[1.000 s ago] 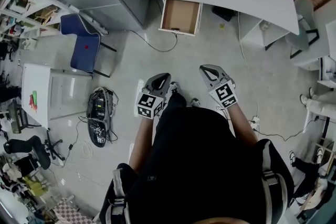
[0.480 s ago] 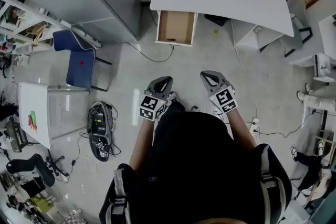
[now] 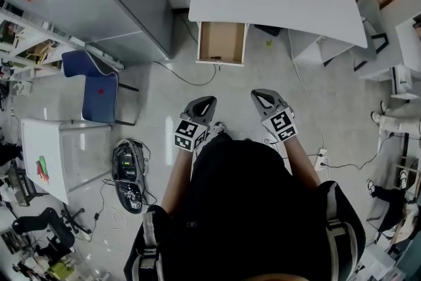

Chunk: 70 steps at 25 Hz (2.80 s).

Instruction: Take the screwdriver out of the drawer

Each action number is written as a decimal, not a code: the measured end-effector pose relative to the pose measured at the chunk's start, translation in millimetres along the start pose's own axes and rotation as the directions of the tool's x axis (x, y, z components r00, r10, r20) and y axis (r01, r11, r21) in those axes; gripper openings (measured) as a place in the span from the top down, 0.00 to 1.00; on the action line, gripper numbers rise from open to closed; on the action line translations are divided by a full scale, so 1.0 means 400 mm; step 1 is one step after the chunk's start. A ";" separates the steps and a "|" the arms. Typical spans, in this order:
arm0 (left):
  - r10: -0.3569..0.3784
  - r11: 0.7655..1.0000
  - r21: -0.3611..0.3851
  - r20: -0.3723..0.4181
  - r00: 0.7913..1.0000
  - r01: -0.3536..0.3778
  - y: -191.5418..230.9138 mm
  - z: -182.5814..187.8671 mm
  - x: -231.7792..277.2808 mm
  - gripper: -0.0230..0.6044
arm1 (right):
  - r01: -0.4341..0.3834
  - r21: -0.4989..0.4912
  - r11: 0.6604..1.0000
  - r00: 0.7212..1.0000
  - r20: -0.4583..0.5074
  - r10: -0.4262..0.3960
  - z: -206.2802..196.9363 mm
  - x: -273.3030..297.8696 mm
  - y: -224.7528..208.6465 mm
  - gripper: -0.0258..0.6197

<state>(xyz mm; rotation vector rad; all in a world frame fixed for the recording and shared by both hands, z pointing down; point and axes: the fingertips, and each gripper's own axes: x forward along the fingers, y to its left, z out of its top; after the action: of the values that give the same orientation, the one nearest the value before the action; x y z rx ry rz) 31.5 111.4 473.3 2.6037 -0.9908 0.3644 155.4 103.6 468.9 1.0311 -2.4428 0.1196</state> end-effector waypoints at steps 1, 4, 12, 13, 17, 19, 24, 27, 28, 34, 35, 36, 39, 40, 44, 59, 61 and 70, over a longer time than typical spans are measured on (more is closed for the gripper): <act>-0.006 1.000 0.000 -0.001 1.000 0.006 0.012 0.000 0.001 0.93 | 0.006 0.002 1.000 1.000 -0.002 -0.006 0.003 0.011 -0.002 0.87; -0.023 1.000 0.003 -0.002 1.000 0.023 0.045 0.001 0.003 0.93 | 0.021 0.004 1.000 1.000 -0.007 -0.021 0.013 0.042 -0.003 0.87; -0.057 0.998 0.007 0.000 0.998 0.057 0.105 -0.001 0.003 0.93 | 0.055 0.004 0.998 0.998 -0.016 -0.055 0.027 0.103 -0.008 0.87; -0.060 0.998 0.009 -0.001 0.998 0.060 0.113 -0.002 0.003 0.93 | 0.061 0.004 0.998 0.998 -0.015 -0.061 0.031 0.109 -0.012 0.87; -0.066 0.998 0.011 -0.002 0.998 0.066 0.131 0.001 0.000 0.93 | 0.082 0.013 0.997 0.997 -0.018 -0.081 0.033 0.117 -0.026 0.87; -0.065 0.998 0.012 -0.002 0.998 0.065 0.141 0.004 -0.004 0.93 | 0.086 0.014 0.996 0.996 -0.024 -0.086 0.032 0.123 -0.032 0.87; -0.053 0.999 0.007 -0.008 0.999 0.053 0.174 0.010 -0.011 0.93 | 0.083 0.015 0.996 0.996 -0.031 -0.083 0.039 0.153 -0.046 0.87; -0.035 0.999 -0.007 -0.012 0.999 0.035 0.189 0.007 -0.015 0.93 | 0.064 0.015 0.998 0.997 -0.046 -0.063 0.029 0.172 -0.049 0.87; -0.028 1.000 -0.013 -0.013 1.000 0.028 0.196 0.005 -0.015 0.93 | 0.055 0.014 0.998 0.997 -0.051 -0.055 0.026 0.180 -0.051 0.87; 0.013 0.999 -0.048 -0.022 1.000 -0.014 0.239 0.006 0.001 0.93 | 0.002 0.002 1.000 0.998 -0.058 -0.002 0.036 0.233 -0.076 0.87; 0.020 0.998 -0.054 -0.021 1.000 -0.021 0.245 0.008 0.008 0.93 | -0.005 -0.001 1.000 0.998 -0.061 0.005 0.035 0.241 -0.084 0.87; 0.024 0.998 -0.058 -0.021 0.999 -0.025 0.251 0.011 0.015 0.93 | -0.012 -0.001 1.000 0.998 -0.064 0.012 0.033 0.250 -0.093 0.87; 0.032 0.997 -0.064 -0.019 0.999 -0.033 0.270 0.024 0.038 0.93 | -0.028 0.000 1.000 0.997 -0.072 0.028 0.035 0.278 -0.122 0.87; 0.033 0.997 -0.064 -0.020 0.999 -0.034 0.278 0.028 0.046 0.93 | -0.033 -0.002 0.999 0.997 -0.074 0.032 0.038 0.287 -0.131 0.87; 0.039 0.997 -0.072 -0.031 0.999 -0.041 0.303 0.039 0.084 0.93 | -0.052 -0.004 0.999 0.995 -0.085 0.051 0.044 0.320 -0.171 0.87; 0.089 0.986 -0.133 -0.059 0.994 -0.096 0.386 0.074 0.180 0.93 | -0.174 0.005 0.985 0.962 -0.214 0.171 -0.047 0.475 -0.257 0.87; 0.109 0.982 -0.146 -0.061 0.992 -0.117 0.403 0.074 0.190 0.93 | -0.200 0.005 0.980 0.952 -0.234 0.196 -0.056 0.500 -0.268 0.87; 0.198 0.949 -0.230 -0.096 0.975 -0.215 0.451 0.040 0.208 0.93 | -0.348 -0.027 0.937 0.899 -0.293 0.325 -0.102 0.639 -0.291 0.87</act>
<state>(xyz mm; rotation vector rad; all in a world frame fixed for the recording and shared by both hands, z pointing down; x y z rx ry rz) -28.6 -70.9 526.2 2.2635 -1.2069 0.3618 99.4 -135.2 611.2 0.5052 -2.3132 0.2643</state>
